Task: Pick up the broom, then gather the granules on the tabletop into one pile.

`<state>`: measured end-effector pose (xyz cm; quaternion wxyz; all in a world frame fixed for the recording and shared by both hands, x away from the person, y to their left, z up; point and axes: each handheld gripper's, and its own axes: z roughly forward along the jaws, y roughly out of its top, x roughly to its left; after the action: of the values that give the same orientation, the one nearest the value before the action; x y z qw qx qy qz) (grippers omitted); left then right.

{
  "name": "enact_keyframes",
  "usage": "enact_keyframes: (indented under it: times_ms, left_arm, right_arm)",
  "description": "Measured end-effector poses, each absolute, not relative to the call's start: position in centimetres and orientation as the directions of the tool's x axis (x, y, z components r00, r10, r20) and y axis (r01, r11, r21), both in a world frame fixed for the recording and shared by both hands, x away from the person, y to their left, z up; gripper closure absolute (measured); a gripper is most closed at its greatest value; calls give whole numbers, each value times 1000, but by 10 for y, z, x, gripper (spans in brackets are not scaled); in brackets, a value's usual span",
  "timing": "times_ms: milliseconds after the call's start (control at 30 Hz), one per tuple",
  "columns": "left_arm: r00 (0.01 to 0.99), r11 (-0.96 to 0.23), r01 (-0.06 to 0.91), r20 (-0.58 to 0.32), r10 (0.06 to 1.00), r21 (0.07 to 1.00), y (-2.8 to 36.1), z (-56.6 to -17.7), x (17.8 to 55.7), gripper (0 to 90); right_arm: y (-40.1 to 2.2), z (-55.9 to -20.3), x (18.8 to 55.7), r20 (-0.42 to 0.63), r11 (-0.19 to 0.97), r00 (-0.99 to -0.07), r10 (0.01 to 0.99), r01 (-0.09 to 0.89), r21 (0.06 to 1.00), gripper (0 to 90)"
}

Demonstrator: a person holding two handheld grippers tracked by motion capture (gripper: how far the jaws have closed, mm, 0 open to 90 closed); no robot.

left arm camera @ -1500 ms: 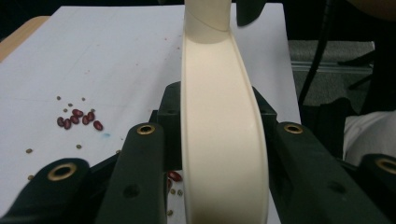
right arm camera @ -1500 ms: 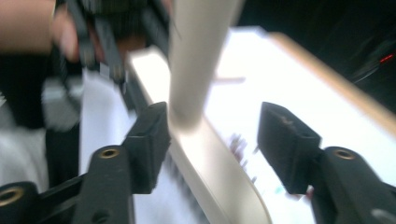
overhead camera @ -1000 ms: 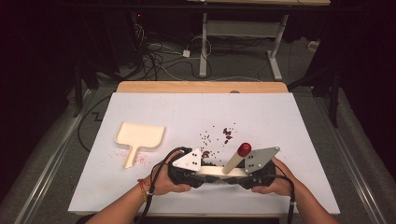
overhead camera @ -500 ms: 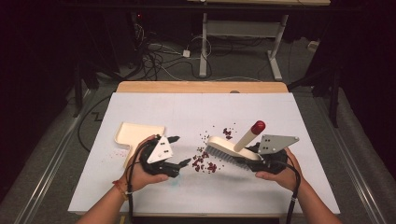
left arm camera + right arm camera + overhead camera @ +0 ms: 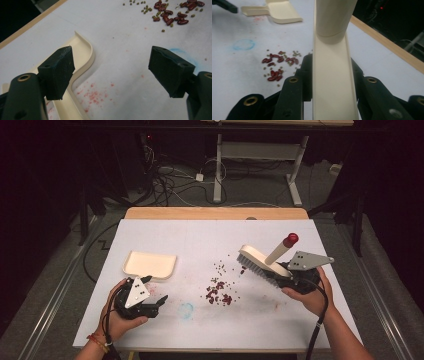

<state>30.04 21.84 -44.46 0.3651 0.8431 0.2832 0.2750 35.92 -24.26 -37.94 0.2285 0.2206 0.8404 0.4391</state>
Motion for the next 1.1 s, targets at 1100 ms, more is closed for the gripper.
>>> enact_keyframes:
  times_ms: [1100]
  left_arm:
    - [714, -618, 274, 274, 644, 737, 212, -455, 302, 191]
  right_arm:
    - [-189, -442, 476, -372, 650, -603, 706, 341, 679, 673]
